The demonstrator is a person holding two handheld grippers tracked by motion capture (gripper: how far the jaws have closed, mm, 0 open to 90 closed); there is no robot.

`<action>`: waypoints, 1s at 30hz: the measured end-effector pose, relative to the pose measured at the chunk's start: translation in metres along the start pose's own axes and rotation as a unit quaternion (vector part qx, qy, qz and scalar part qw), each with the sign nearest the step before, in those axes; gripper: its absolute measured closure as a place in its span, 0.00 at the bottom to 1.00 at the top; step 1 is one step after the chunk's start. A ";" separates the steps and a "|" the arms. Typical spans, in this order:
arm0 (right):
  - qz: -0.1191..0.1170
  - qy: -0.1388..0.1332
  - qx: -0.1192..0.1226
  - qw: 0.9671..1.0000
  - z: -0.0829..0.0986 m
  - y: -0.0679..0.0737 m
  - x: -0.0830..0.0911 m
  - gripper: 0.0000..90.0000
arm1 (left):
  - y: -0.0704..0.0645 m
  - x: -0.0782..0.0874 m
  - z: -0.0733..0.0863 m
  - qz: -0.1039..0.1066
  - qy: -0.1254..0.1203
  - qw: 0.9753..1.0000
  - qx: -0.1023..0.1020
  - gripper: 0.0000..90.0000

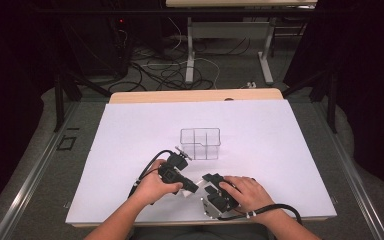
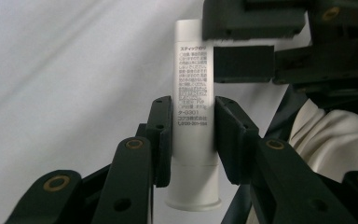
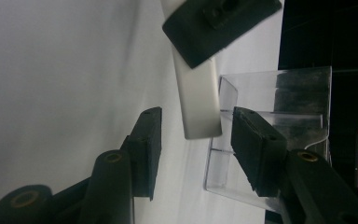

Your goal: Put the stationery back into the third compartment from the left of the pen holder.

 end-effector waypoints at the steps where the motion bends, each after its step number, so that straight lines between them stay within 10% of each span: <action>1: -0.004 -0.002 0.007 1.000 -0.002 0.001 -0.001 0.61 | -0.001 -0.001 -0.001 0.000 -0.001 1.000 0.004 0.76; 17: -0.010 0.007 0.063 0.998 -0.006 0.004 -0.003 0.78 | -0.021 -0.008 -0.005 0.004 0.002 1.000 0.004 0.76; 30: -0.004 0.004 0.060 0.998 -0.005 0.006 -0.004 0.78 | -0.020 -0.012 -0.004 0.004 -0.001 1.000 0.005 0.75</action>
Point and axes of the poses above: each handheld gripper's, and its own axes: x roughly backward along the jaws, z roughly out of its underside, y roughly to its left, the point moved 7 cm from there along -x, roughly forward along the jaws, and after that the axes turned 6 degrees about x, right-handed, at the moved point
